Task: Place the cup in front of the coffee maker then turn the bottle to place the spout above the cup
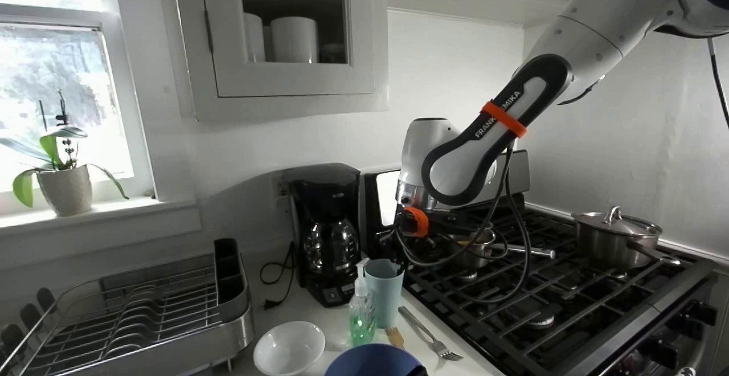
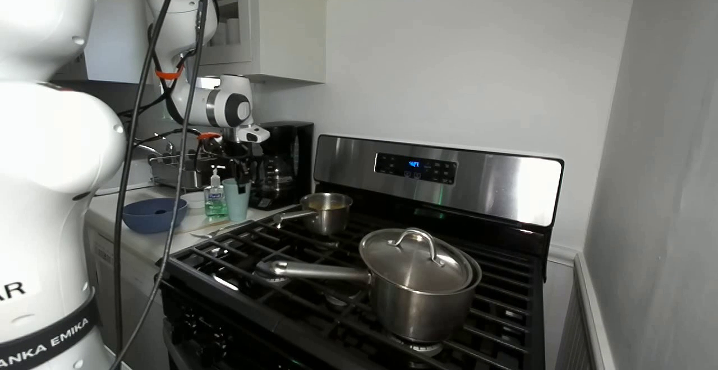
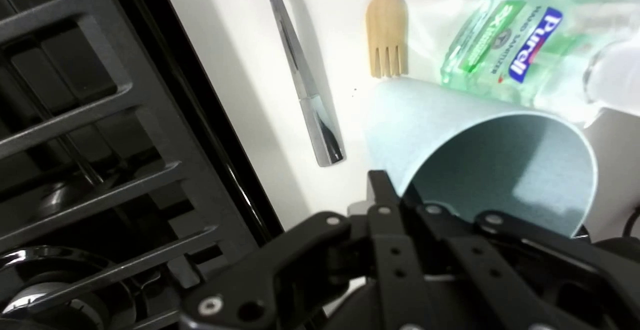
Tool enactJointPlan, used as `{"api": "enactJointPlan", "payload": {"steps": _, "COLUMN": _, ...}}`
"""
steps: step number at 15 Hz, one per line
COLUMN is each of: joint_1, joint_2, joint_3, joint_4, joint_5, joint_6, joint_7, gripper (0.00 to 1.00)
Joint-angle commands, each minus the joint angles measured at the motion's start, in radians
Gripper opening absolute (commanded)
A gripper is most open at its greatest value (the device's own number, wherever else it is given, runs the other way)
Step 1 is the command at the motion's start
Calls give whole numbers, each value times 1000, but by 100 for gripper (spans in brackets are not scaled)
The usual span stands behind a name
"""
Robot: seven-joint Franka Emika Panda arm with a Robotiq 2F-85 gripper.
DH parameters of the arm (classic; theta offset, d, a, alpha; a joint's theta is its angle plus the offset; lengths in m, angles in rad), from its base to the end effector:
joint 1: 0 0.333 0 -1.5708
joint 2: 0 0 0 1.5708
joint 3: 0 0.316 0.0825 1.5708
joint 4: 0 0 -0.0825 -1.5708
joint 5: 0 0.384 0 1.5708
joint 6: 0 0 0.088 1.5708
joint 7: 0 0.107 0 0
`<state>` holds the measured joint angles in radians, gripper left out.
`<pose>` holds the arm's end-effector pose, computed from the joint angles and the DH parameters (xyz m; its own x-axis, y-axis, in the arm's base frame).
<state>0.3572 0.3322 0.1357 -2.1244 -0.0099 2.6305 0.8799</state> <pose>0.5233 0.2795 0.2712 0.9191 -0.3851 0.0830 -0.3692 -0.9155 -0.1598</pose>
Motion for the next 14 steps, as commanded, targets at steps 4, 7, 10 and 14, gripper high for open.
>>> {"api": "enactJointPlan", "payload": {"steps": 4, "joint_1": -10, "joint_2": 8, "joint_3": 11, "joint_4": 14, "joint_5": 32, "joint_6": 12, "joint_7": -42, "gripper": 1}}
{"api": "enactJointPlan", "payload": {"steps": 7, "joint_1": -8, "joint_2": 8, "joint_3": 6, "joint_4": 12, "joint_5": 26, "joint_6": 22, "joint_7": -41, "gripper": 2}}
{"api": "enactJointPlan", "payload": {"steps": 10, "joint_1": -5, "joint_2": 8, "joint_3": 2, "joint_4": 11, "joint_5": 19, "joint_6": 34, "joint_7": -39, "gripper": 2}}
{"api": "enactJointPlan", "payload": {"steps": 14, "joint_1": -8, "joint_2": 5, "joint_3": 7, "joint_4": 9, "joint_5": 27, "joint_6": 25, "joint_7": -51, "gripper": 34}}
